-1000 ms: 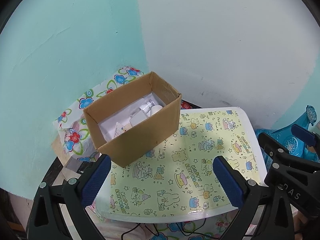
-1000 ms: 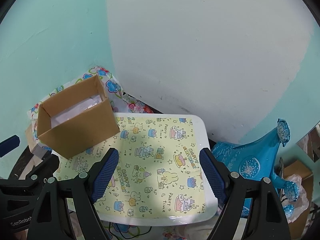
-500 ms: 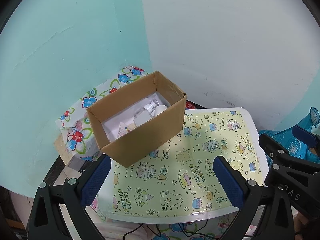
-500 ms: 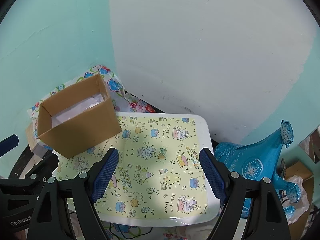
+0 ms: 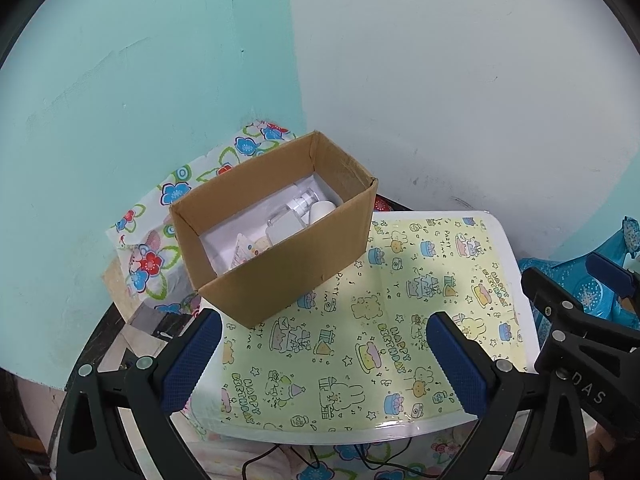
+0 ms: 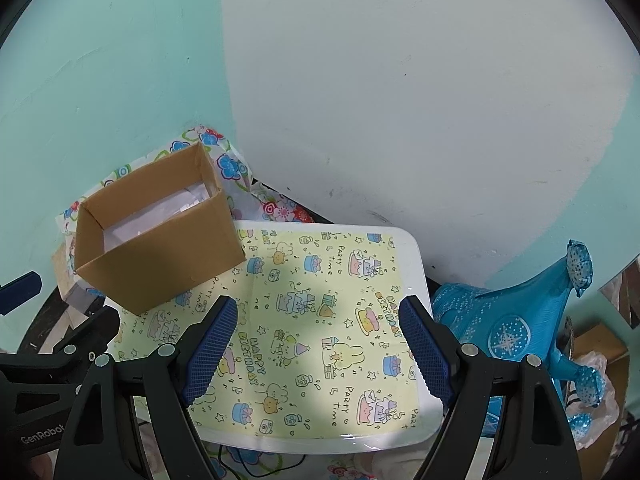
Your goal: Organize objects
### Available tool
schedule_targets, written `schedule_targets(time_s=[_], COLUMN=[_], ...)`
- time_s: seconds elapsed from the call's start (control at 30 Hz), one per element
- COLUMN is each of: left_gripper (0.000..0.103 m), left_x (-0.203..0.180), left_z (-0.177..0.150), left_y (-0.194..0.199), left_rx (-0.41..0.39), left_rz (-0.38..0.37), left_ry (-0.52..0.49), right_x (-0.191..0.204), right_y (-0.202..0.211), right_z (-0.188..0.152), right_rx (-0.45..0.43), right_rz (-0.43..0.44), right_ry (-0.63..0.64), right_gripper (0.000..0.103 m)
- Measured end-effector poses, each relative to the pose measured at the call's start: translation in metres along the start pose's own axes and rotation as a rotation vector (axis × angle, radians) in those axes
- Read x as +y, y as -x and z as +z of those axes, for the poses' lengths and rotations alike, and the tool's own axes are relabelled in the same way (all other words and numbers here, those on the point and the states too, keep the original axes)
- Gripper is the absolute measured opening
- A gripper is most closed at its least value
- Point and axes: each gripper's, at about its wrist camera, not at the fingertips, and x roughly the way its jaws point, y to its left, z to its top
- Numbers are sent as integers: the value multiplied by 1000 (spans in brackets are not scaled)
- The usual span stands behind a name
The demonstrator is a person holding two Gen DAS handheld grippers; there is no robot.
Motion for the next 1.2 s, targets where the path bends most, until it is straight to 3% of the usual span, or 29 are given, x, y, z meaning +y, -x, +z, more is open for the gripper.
schedule_targets(time_s=[0.83, 1.0, 1.2], left_gripper=[103, 103, 103], left_x=[5, 10, 12], left_z=[-2, -1, -2], left_y=[-5, -7, -8], left_rx=[17, 37, 33], left_rz=[-1, -60, -27], left_ry=[16, 44, 56], right_x=[3, 4, 5], right_y=[-4, -5, -6], right_z=[-2, -3, -3], right_rx=[29, 32, 36], right_rz=[-3, -6, -3], right_ry=[22, 23, 23], right_gripper=[85, 85, 85])
